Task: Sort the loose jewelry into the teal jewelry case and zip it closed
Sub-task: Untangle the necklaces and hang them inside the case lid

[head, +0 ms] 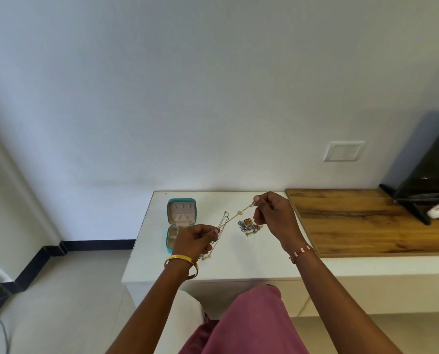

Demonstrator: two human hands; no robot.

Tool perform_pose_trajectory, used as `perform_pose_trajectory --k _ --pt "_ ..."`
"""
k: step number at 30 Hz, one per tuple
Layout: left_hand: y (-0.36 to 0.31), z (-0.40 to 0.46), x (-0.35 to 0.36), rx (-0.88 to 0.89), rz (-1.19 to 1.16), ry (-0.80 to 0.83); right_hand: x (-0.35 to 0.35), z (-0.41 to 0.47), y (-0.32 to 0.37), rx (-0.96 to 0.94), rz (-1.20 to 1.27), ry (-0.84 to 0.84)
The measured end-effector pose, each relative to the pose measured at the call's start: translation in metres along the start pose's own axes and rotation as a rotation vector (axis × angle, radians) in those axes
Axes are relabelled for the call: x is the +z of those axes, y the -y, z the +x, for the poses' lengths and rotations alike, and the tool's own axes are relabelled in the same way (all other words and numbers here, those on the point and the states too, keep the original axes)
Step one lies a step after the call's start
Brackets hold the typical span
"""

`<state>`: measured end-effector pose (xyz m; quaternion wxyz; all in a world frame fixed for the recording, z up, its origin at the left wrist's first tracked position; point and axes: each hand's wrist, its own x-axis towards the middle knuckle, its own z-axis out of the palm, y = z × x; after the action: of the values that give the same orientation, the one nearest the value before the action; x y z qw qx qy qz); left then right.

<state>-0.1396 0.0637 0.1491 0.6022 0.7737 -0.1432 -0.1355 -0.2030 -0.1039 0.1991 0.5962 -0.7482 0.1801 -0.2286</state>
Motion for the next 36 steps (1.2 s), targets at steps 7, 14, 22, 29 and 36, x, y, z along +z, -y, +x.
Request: perform_pose_trajectory --k 7,14,22,29,36 --pt "0.003 0.0 -0.01 -0.042 0.013 -0.054 -0.003 0.001 -0.011 0.043 -0.157 0.084" --pt "-0.004 0.0 -0.018 -0.023 -0.095 -0.168 -0.001 -0.001 -0.029 0.033 -0.363 0.069" --pt "0.004 0.005 -0.019 -0.072 0.037 -0.137 0.002 -0.006 -0.013 0.106 -0.086 0.157" --pt "0.004 0.0 0.001 -0.016 0.143 0.014 0.011 -0.01 -0.001 0.122 -0.017 0.251" --pt "-0.011 -0.004 -0.003 0.049 0.011 -0.163 -0.003 -0.009 -0.028 0.244 -0.201 0.32"
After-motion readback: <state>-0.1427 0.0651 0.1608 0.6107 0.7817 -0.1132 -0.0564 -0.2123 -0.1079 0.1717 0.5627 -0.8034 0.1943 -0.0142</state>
